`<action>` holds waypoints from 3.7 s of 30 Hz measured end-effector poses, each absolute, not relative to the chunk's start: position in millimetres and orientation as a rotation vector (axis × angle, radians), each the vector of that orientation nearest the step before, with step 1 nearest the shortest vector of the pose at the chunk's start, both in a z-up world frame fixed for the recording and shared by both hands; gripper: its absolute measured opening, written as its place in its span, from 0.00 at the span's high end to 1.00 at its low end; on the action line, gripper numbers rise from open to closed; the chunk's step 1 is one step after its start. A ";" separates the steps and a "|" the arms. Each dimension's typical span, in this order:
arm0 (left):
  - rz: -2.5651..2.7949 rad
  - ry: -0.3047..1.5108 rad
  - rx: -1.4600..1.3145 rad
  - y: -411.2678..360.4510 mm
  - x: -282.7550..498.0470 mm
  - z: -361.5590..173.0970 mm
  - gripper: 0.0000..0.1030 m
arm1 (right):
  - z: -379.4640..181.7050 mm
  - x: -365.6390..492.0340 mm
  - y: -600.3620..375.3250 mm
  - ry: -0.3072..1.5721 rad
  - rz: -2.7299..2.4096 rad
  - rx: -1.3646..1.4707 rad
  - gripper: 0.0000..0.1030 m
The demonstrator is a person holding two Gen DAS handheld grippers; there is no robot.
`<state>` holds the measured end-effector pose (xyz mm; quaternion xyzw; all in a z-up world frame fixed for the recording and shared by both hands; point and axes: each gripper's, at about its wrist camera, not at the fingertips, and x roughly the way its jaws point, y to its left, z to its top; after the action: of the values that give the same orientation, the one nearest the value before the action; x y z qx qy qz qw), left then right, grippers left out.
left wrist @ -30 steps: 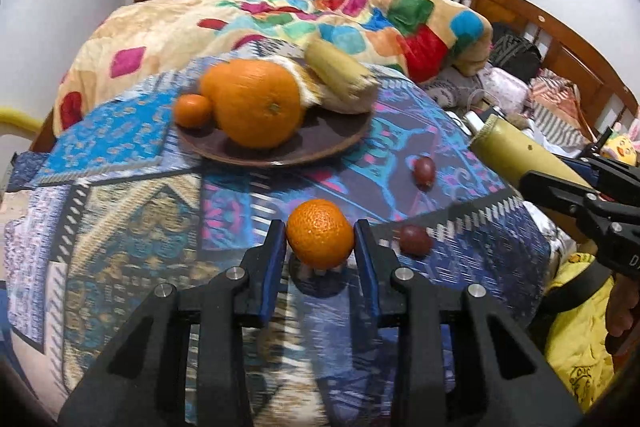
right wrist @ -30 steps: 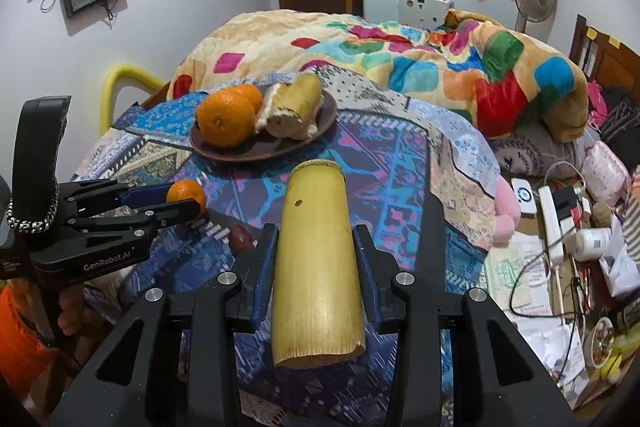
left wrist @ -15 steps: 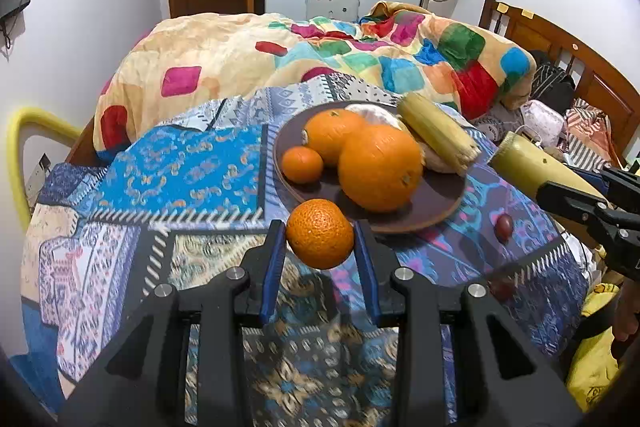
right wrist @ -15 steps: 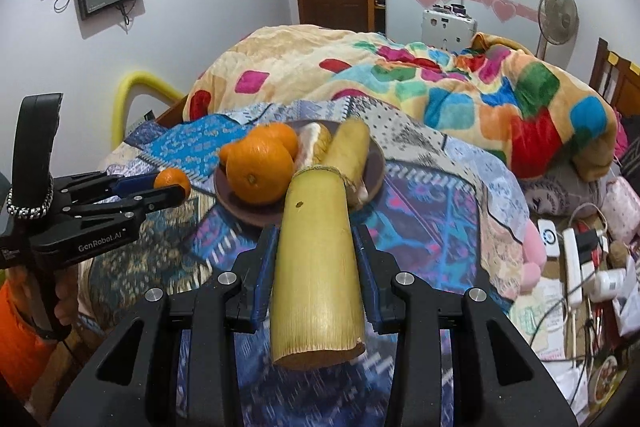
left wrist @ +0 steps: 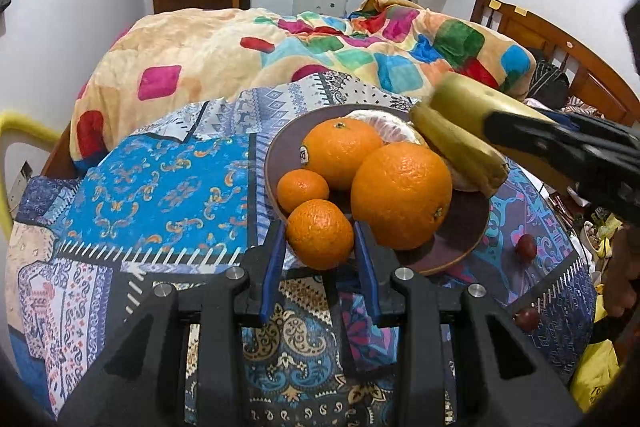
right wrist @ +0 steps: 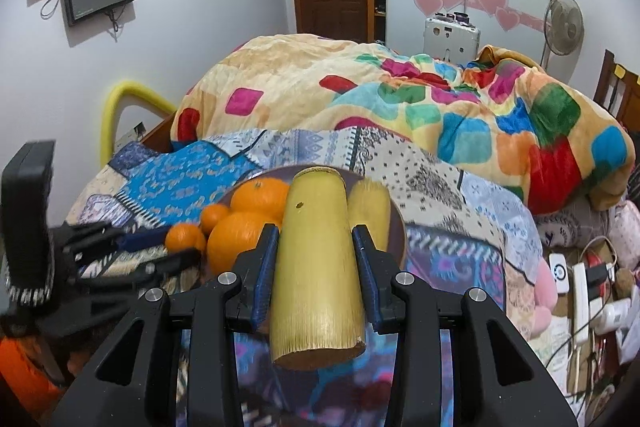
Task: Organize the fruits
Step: 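Lower the yellow cylinder onto the plate with the right gripper while the left gripper places its small orange, then grasp a dark red date with the right gripper while the left gripper grasps another date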
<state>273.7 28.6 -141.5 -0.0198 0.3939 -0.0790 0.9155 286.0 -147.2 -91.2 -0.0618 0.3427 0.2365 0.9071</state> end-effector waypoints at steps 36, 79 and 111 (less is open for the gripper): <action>-0.146 0.787 -0.033 35.6 269.1 -129.9 0.43 | -99.0 313.9 -118.6 0.772 0.498 -0.162 0.61; -0.224 0.880 0.000 -94.6 184.1 -143.1 0.28 | -126.1 176.7 -248.0 0.748 0.415 -0.115 0.58; -0.224 0.871 0.002 -68.1 202.3 -155.9 0.81 | -145.2 206.3 -234.6 0.788 0.439 -0.135 0.58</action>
<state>202.3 -68.1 -155.9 0.0012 0.4211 -0.1083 0.9005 206.3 -234.6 -145.2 -0.0652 0.3804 0.2120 0.8978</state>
